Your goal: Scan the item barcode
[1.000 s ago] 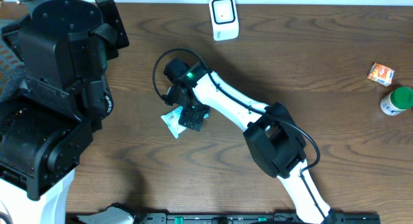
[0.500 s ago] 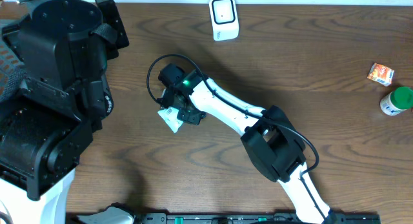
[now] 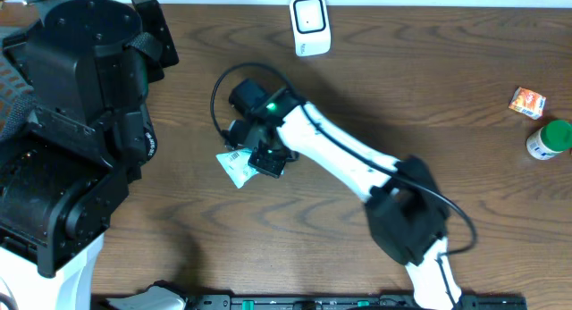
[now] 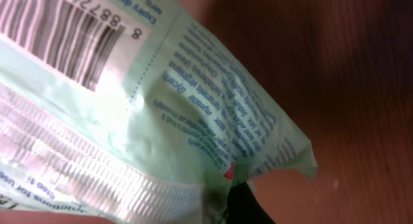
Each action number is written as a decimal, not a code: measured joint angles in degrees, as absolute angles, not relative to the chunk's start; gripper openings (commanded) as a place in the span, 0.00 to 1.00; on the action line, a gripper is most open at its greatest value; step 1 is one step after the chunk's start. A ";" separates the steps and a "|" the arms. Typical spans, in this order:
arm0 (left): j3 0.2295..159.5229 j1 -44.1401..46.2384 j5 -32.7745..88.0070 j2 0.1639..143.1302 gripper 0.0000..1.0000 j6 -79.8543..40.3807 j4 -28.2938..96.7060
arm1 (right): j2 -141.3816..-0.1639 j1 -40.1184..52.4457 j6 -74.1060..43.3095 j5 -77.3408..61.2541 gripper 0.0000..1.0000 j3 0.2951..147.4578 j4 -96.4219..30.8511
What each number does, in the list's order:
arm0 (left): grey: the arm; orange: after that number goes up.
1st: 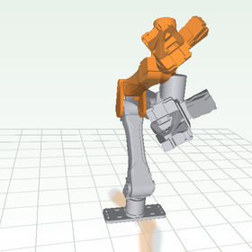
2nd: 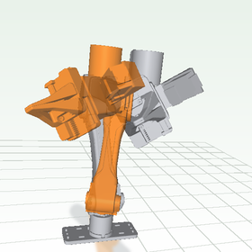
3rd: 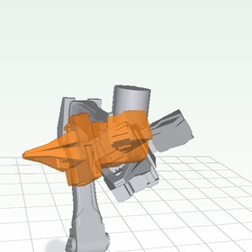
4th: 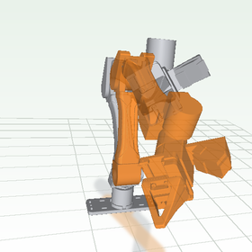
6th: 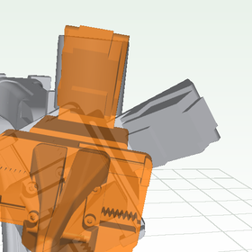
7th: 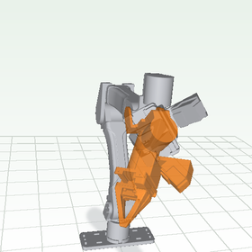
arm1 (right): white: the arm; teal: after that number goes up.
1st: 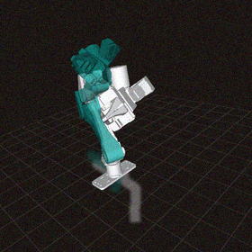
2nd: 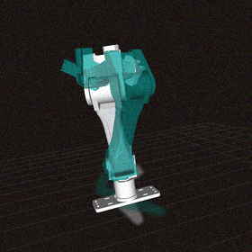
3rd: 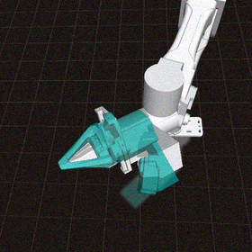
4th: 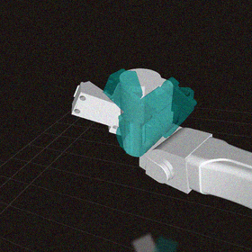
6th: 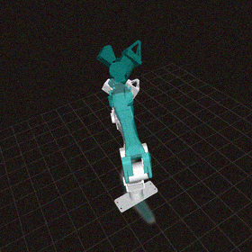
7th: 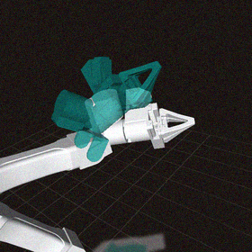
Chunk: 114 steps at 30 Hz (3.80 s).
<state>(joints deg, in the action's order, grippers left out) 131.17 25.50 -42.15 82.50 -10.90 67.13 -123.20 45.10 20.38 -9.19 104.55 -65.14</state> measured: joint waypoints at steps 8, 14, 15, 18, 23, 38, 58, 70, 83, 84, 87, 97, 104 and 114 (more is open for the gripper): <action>131.17 25.47 -42.17 82.50 0.98 -10.90 67.13 | -118.04 43.44 13.65 -11.57 0.01 104.57 -71.83; 131.17 25.47 -42.15 82.50 0.98 -10.90 67.13 | -118.06 43.22 7.14 1.52 0.01 100.51 -71.75; 131.17 25.50 -42.15 82.50 0.98 -10.90 67.13 | -118.06 43.11 6.15 3.55 0.01 98.85 -70.89; 131.17 25.47 -42.17 82.50 0.98 -10.90 67.11 | -118.08 42.48 4.12 7.11 0.01 92.90 -65.30; 131.17 25.50 -42.15 82.50 0.98 -10.90 67.13 | -118.17 41.69 1.85 8.43 0.78 86.98 -59.31; 131.17 25.50 -42.17 82.50 0.98 -10.90 67.13 | -118.17 34.63 15.16 -5.41 0.99 89.62 -56.45; 131.17 25.50 -42.15 82.50 0.98 -10.90 67.13 | -125.14 21.45 19.14 -36.38 0.99 90.00 -54.92; 131.17 25.50 -42.15 82.50 0.98 -10.90 67.16 | -129.45 21.06 14.44 -42.04 0.55 92.31 -59.99; 131.17 25.47 -42.15 82.50 0.98 -10.90 67.13 | -131.76 20.51 13.72 -42.70 0.01 92.42 -61.78; 131.17 25.50 -42.15 82.50 0.98 -10.90 67.13 | -131.83 20.40 14.06 -42.57 0.01 92.92 -63.00; 131.17 25.50 -42.15 82.50 0.98 -10.90 67.13 | -131.85 19.59 16.86 -42.70 0.01 96.16 -69.43; 131.17 25.47 -42.17 82.50 0.98 -10.90 67.13 | -125.71 16.84 33.36 -55.33 0.02 106.89 -88.14; 131.17 25.47 -42.15 82.50 0.98 -10.90 67.16 | -117.69 16.91 42.63 -54.81 0.02 106.94 -91.70; 131.17 25.47 -42.15 82.50 0.98 -10.90 67.13 | -106.52 16.91 45.36 -49.52 0.01 107.00 -88.51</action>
